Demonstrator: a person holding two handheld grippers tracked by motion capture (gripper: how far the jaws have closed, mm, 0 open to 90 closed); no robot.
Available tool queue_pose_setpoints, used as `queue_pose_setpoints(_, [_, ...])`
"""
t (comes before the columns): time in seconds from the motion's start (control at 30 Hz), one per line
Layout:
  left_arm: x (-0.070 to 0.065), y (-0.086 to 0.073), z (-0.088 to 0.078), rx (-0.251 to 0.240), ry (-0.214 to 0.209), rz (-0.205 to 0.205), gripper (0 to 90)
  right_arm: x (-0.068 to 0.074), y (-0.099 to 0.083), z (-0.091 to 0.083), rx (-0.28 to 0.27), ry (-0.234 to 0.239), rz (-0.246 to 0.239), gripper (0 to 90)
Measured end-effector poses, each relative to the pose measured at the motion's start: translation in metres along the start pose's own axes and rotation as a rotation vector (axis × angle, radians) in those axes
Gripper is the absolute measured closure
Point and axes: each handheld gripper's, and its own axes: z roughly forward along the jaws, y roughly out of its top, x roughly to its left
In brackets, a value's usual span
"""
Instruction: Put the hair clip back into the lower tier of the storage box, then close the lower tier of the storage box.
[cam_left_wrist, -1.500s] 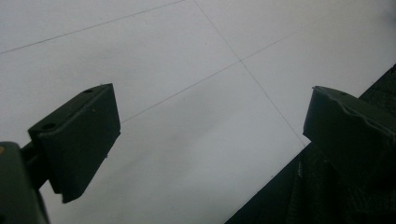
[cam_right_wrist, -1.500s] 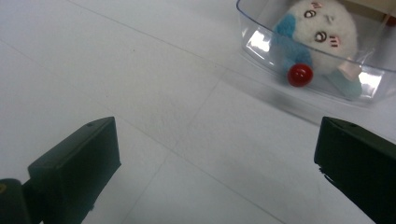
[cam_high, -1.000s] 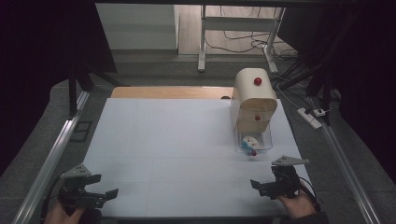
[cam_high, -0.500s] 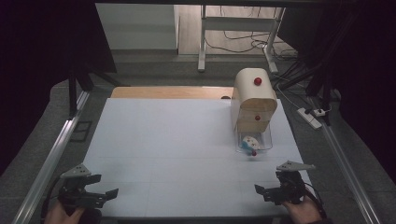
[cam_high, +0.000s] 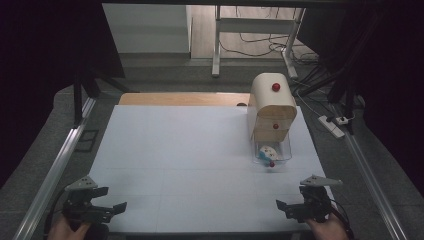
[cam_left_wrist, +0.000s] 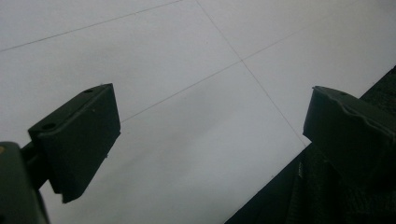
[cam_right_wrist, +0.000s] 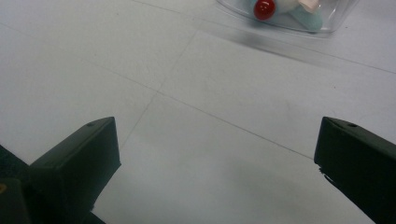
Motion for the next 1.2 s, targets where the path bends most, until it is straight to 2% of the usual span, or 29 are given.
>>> queue_pose_setpoints(0.37, [0.0000,0.0003,0.0003,0.005,-0.003,-0.001,4.0,-0.0003,-0.0051,-0.0052,0.009,0.001,0.010,0.0])
queue_pose_setpoints(1.2, [0.0003,0.0004,0.0009,0.008,-0.003,-0.002,4.0,0.0026,-0.0042,-0.0045,0.024,-0.010,-0.017,0.0])
